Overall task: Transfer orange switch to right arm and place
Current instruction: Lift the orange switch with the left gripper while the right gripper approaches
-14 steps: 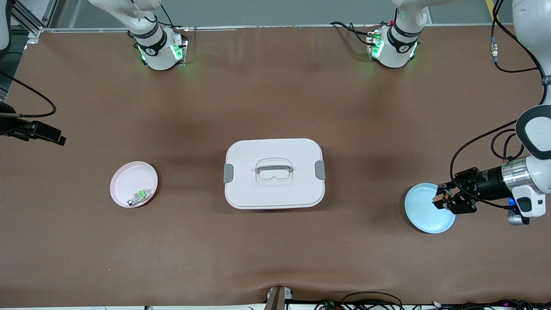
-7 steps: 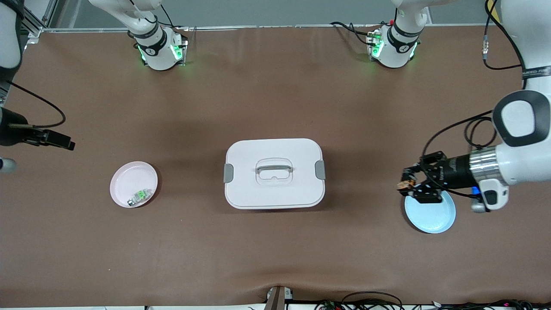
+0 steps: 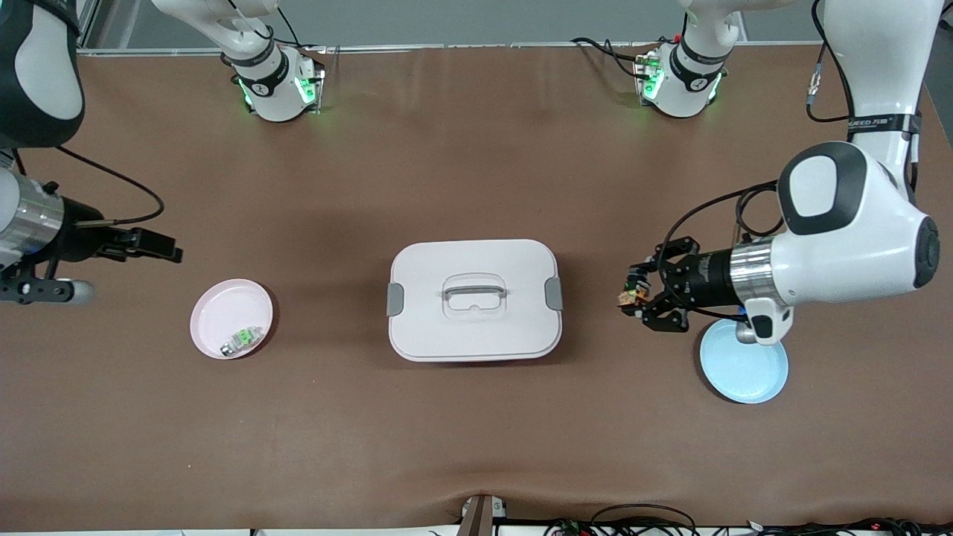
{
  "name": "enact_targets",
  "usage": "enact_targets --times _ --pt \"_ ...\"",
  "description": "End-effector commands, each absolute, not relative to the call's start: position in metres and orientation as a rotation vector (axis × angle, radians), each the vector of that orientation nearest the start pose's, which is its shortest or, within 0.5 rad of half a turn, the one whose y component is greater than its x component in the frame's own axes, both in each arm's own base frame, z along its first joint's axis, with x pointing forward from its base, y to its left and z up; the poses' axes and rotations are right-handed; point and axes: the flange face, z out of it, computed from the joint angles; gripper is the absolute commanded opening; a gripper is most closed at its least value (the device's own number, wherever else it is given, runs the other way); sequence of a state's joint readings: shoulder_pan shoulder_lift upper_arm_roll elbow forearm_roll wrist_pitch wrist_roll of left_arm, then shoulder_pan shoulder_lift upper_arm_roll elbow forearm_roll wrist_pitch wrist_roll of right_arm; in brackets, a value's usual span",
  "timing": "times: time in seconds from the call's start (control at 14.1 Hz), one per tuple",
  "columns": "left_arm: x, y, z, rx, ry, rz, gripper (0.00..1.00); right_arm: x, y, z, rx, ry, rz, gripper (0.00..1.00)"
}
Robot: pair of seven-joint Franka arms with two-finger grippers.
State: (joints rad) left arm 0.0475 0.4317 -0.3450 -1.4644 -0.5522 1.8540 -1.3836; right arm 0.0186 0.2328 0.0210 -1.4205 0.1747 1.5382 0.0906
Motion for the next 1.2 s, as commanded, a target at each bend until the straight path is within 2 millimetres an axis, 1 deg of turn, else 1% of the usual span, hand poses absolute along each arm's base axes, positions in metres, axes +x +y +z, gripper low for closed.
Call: enact_targets --times 0.0,0.14,0.28,0.35,0.42,0.5,0.57,0.64,0.71,0.85,0.99,1.13 --pt "0.64 -0.227 0.481 -2.697 -2.125 0.984 0.36 0.604 0.065 0.583 -2.809 0.161 0.186 1.0" --pt "0.631 -0.252 0.491 -2.605 -2.179 1.044 0.36 0.596 0.091 0.599 -2.74 0.164 0.174 1.0" --pt "0.624 -0.277 0.502 -2.542 -2.212 1.1 0.36 0.588 0.109 0.612 -2.689 0.178 0.174 1.0" --pt "0.62 -0.288 0.507 -2.517 -2.223 1.115 0.36 0.587 0.113 0.616 -2.662 0.185 0.175 1.0" --pt "0.616 -0.299 0.508 -2.494 -2.238 1.119 0.36 0.586 0.117 0.617 -2.634 0.186 0.184 1.0" --pt "0.611 -0.309 0.511 -2.476 -2.251 1.123 0.36 0.583 0.121 0.616 -2.581 0.229 0.193 1.0" --pt "0.608 -0.319 0.515 -2.464 -2.265 1.123 0.36 0.578 0.122 0.614 -2.522 0.283 0.17 1.0" --pt "0.604 -0.33 0.521 -2.455 -2.277 1.126 0.36 0.569 0.125 0.609 -2.502 0.306 0.144 1.0" --pt "0.6 -0.341 0.525 -2.451 -2.291 1.124 0.36 0.559 0.141 0.605 -2.501 0.295 0.123 1.0" --pt "0.593 -0.361 0.531 -2.481 -2.304 1.114 0.36 0.543 0.166 0.595 -2.501 0.277 0.086 1.0" --pt "0.582 -0.38 0.536 -2.522 -2.283 1.112 0.36 0.532 0.196 0.597 -2.49 0.247 0.048 1.0" --pt "0.574 -0.397 0.541 -2.555 -2.283 1.106 0.36 0.527 0.222 0.606 -2.437 0.317 0.033 1.0"
